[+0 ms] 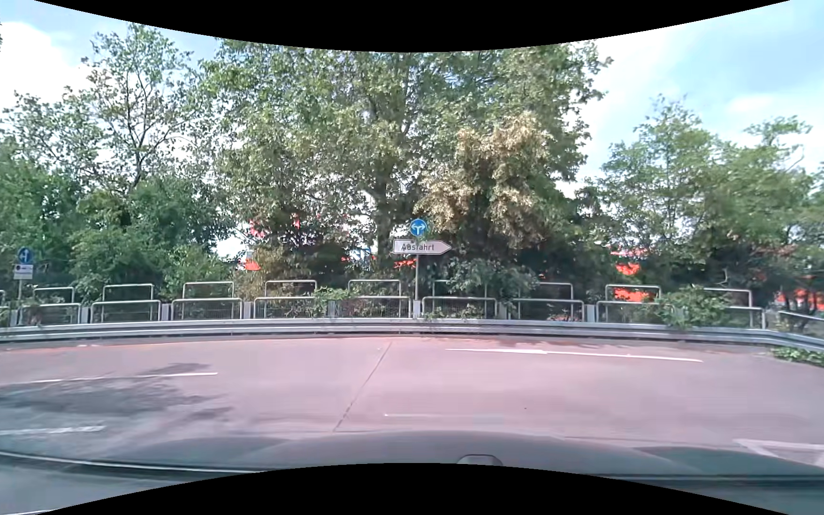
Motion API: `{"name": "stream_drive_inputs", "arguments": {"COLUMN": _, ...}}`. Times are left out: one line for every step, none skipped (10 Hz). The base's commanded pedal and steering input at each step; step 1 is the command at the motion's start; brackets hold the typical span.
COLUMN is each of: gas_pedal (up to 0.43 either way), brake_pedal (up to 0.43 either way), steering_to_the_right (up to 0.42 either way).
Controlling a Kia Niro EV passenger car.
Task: Follow the waypoints while adhering to traffic rules and regulations
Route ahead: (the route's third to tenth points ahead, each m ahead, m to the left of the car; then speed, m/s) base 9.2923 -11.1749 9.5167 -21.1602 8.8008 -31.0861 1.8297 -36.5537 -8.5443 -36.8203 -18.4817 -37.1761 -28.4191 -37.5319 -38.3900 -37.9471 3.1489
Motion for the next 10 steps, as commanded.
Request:
{"name": "stream_drive_inputs", "arguments": {"gas_pedal": 0.000, "brake_pedal": 0.116, "steering_to_the_right": 0.179}}
{"name": "stream_drive_inputs", "arguments": {"gas_pedal": 0.000, "brake_pedal": 0.104, "steering_to_the_right": 0.198}}
{"name": "stream_drive_inputs", "arguments": {"gas_pedal": 0.000, "brake_pedal": 0.085, "steering_to_the_right": 0.221}}
{"name": "stream_drive_inputs", "arguments": {"gas_pedal": 0.000, "brake_pedal": 0.067, "steering_to_the_right": 0.238}}
{"name": "stream_drive_inputs", "arguments": {"gas_pedal": 0.000, "brake_pedal": 0.061, "steering_to_the_right": 0.252}}
{"name": "stream_drive_inputs", "arguments": {"gas_pedal": 0.000, "brake_pedal": 0.049, "steering_to_the_right": 0.275}}
{"name": "stream_drive_inputs", "arguments": {"gas_pedal": 0.000, "brake_pedal": 0.037, "steering_to_the_right": 0.303}}
{"name": "stream_drive_inputs", "arguments": {"gas_pedal": 0.000, "brake_pedal": 0.024, "steering_to_the_right": 0.335}}
{"name": "stream_drive_inputs", "arguments": {"gas_pedal": 0.000, "brake_pedal": 0.012, "steering_to_the_right": 0.376}}
{"name": "stream_drive_inputs", "arguments": {"gas_pedal": 0.000, "brake_pedal": 0.006, "steering_to_the_right": 0.415}}
